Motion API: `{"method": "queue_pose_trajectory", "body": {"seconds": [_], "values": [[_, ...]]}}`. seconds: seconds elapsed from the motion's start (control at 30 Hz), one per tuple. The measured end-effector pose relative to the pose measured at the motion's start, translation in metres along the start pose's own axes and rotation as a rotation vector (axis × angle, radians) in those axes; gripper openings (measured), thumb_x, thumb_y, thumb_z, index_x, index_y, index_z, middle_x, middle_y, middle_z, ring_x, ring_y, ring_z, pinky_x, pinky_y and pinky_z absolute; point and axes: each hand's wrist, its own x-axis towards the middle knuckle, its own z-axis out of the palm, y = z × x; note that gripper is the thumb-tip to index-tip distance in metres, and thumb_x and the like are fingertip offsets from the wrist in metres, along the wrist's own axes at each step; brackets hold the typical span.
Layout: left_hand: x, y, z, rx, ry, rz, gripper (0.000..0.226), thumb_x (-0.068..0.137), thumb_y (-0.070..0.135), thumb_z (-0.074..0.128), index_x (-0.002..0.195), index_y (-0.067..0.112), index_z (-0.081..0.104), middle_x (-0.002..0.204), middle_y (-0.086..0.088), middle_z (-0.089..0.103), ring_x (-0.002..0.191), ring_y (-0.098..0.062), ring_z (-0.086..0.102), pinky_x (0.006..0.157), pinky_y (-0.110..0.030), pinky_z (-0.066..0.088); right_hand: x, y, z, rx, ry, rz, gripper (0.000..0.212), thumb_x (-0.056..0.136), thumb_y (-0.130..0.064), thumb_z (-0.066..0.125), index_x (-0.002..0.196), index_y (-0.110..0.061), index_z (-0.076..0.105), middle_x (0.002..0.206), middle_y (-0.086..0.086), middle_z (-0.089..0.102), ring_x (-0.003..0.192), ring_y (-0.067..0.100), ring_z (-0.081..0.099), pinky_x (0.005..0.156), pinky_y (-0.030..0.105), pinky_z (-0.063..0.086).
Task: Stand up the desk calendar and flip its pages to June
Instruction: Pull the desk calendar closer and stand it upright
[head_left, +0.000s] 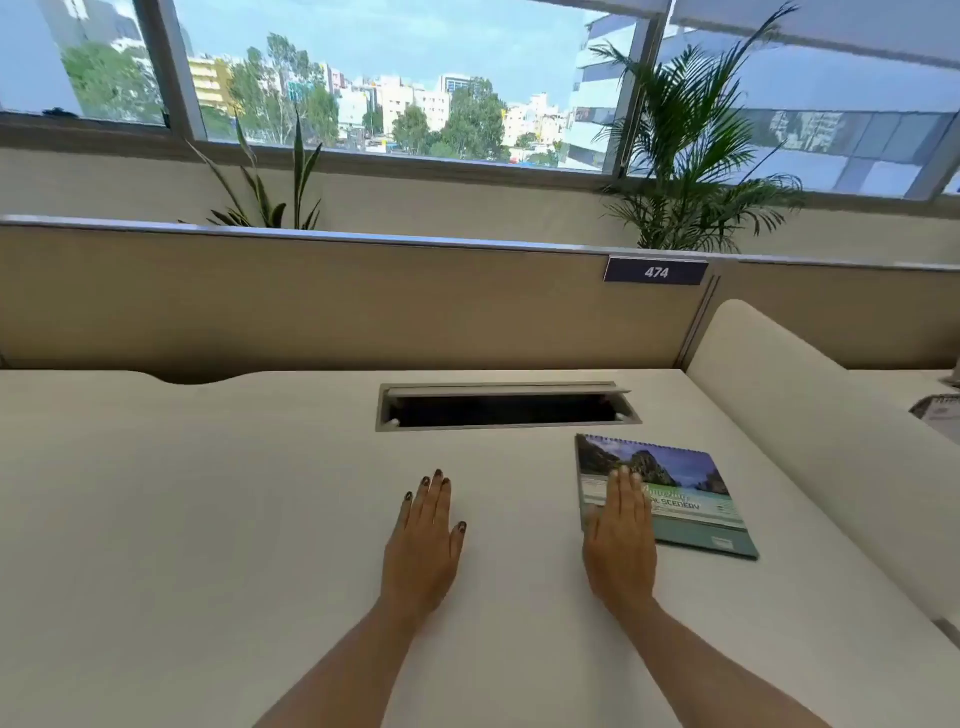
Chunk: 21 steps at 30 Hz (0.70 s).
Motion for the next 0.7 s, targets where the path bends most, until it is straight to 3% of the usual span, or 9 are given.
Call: {"method": "queue_pose_trajectory", "body": {"seconds": [0.1,0.23,0.37,0.5,0.7], "values": [[-0.001,-0.005,0.012,-0.017,-0.018,-0.052,0.061,0.092,0.038,0.023,0.142,0.006,0.036,0.151,-0.008,0.037,0.138,-0.025,0.037,0.113,-0.023,-0.005,0.000,0.014,0.007,0.042,-0.024,0.135,0.060,0.095,-0.030,0.022,0.136,0.008,0.039,0.141,0.026,0.046,0.134,0.038,0.042,0.116,0.038,0.017],[-0.003,-0.007,0.021,0.007,-0.045,-0.041,0.066,0.091,0.040,0.013,0.145,0.007,0.029,0.154,-0.007,0.030,0.142,-0.022,0.029,0.117,-0.031,0.006,-0.006,0.019,0.015,0.032,-0.058,0.223,0.063,0.092,-0.030,0.019,0.133,0.010,0.044,0.136,0.028,0.051,0.130,0.040,0.046,0.115,0.043,0.023],[-0.007,-0.010,0.024,0.025,-0.053,-0.042,0.064,0.092,0.038,0.016,0.145,0.007,0.031,0.153,-0.007,0.032,0.141,-0.021,0.030,0.118,-0.036,0.013,-0.005,0.012,0.016,0.036,-0.041,0.276,0.048,0.092,-0.017,0.033,0.123,0.014,0.052,0.125,0.031,0.058,0.120,0.045,0.053,0.108,0.051,0.036],[-0.008,-0.008,0.023,0.038,-0.048,-0.044,0.061,0.093,0.038,0.018,0.144,0.007,0.032,0.152,-0.007,0.034,0.141,-0.021,0.031,0.117,-0.039,0.010,-0.010,-0.002,0.016,-0.004,-0.037,0.222,0.044,0.090,-0.015,0.038,0.113,0.016,0.059,0.112,0.032,0.065,0.106,0.046,0.062,0.094,0.052,0.050],[-0.013,-0.006,0.018,-0.059,-0.040,-0.072,0.066,0.092,0.043,0.010,0.146,0.012,0.029,0.154,-0.003,0.031,0.143,-0.017,0.026,0.119,-0.037,0.011,-0.039,-0.037,0.017,-0.096,-0.048,0.072,0.030,0.085,-0.009,0.049,0.105,0.007,0.066,0.097,0.022,0.070,0.087,0.037,0.065,0.081,0.041,0.052]]}}
